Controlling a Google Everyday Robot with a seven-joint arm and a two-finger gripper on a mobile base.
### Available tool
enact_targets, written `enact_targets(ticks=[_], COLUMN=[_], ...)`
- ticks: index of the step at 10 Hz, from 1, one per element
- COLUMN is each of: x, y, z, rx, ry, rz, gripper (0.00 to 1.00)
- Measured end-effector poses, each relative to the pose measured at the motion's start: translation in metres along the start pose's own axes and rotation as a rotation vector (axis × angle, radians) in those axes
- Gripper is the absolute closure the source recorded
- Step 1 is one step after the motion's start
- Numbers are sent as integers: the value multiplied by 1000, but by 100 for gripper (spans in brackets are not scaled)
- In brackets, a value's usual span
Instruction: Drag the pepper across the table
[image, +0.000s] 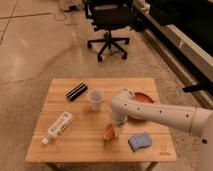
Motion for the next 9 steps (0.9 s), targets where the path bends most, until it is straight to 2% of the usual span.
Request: enact_targets(ticks=[2,3,4,9], x=[0,0,0,1], y=[-2,-3,-4,-8], z=[1,1,1,3], rx=[1,1,0,1], ry=[-2,-2,-3,-8], rz=[-1,-2,-1,-5], gripper=[45,51,63,65])
